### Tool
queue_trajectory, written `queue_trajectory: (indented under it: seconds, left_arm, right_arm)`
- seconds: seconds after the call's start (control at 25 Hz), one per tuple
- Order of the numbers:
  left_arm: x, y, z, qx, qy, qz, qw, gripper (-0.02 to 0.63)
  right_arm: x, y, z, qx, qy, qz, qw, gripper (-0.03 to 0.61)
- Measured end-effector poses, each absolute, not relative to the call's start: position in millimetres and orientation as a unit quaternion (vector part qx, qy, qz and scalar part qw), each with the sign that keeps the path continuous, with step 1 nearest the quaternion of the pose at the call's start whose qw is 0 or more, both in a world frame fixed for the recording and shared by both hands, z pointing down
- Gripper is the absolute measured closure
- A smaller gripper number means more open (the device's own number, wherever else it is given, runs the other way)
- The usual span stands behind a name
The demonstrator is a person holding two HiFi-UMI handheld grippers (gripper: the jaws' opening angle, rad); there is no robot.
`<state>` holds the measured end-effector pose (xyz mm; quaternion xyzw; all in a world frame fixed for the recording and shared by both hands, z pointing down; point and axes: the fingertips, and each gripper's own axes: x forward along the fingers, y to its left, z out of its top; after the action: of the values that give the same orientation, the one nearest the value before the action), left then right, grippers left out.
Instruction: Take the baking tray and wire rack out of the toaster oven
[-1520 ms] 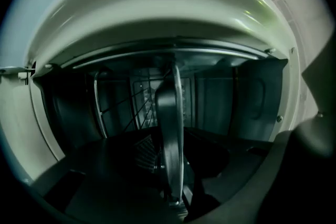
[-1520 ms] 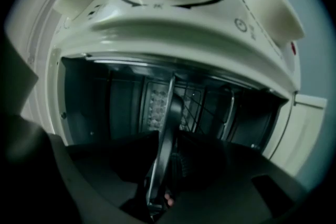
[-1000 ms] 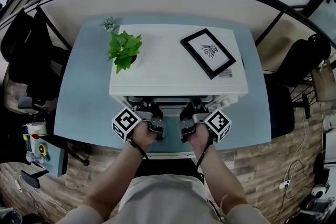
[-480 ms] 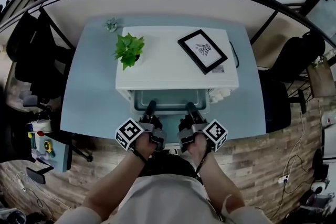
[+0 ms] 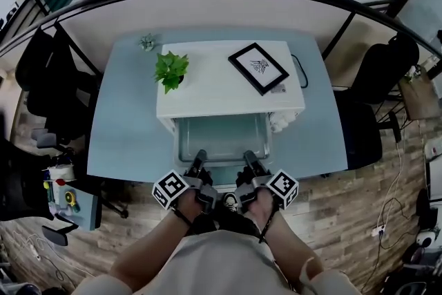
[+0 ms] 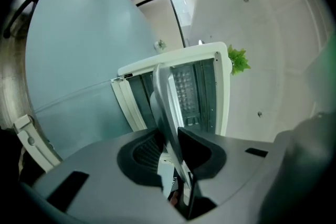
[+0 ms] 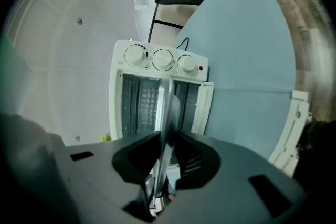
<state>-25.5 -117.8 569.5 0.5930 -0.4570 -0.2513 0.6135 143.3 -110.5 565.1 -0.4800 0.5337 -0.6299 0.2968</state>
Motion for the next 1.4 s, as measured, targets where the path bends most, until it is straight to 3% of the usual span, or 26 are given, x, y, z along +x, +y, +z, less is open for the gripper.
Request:
queue_trajectory:
  seconds: [0.92,1.4]
  left_arm:
    - [-33.7,-27.0,554.6,0.588,-0.423,-0.218,0.654,0.525]
    - [-97.0,1.6,559.9,0.561,-0.464,-0.250,0.639,0.525]
  right_arm:
    - [129.7,-11.4,549.5,-0.481,0.512,-0.668,0.246,0.494]
    - [64.5,-0.2,560.5,-0.447,0.536,-0.697,0.164,0.488]
